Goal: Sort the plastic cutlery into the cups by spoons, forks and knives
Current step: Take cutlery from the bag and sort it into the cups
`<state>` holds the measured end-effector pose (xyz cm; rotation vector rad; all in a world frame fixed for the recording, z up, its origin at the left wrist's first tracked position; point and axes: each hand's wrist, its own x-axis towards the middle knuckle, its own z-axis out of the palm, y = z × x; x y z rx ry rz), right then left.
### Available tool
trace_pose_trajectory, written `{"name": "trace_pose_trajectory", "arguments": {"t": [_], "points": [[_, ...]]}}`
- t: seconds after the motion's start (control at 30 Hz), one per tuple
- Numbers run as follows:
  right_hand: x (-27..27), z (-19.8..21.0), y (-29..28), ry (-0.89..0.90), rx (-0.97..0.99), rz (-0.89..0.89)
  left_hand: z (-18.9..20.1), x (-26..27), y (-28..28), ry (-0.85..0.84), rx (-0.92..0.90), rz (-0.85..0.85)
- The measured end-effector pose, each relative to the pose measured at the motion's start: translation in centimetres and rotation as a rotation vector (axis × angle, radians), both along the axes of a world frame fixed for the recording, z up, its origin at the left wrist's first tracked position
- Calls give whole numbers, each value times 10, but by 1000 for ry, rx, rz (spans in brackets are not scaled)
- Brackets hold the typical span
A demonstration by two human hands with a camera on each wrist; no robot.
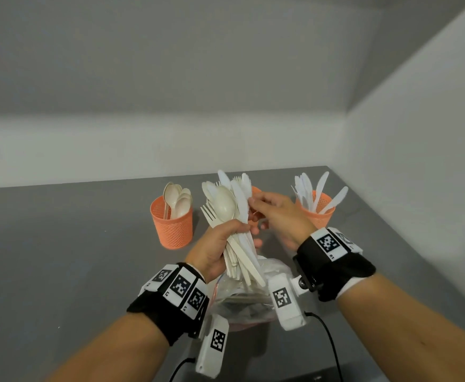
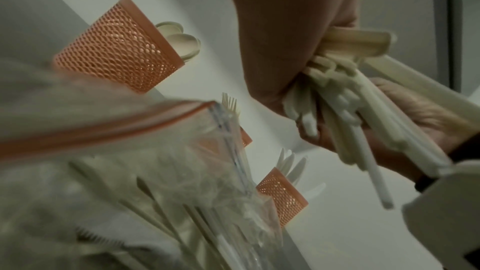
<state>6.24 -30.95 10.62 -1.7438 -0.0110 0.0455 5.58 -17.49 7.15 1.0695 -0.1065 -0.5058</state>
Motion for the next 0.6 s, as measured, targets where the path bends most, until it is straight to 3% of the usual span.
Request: {"name": "trace_pose_trajectory", "arguments": {"t": [0.2, 0.4, 0.6], "points": [[-5, -2, 7, -23, 70, -139, -4, 2, 6, 17, 27, 10], [-1, 3, 12, -217, -101, -163, -1, 2, 12, 27, 38, -51], [3, 0, 8, -79, 39, -129, -5, 0, 11, 34, 93, -67]]}}
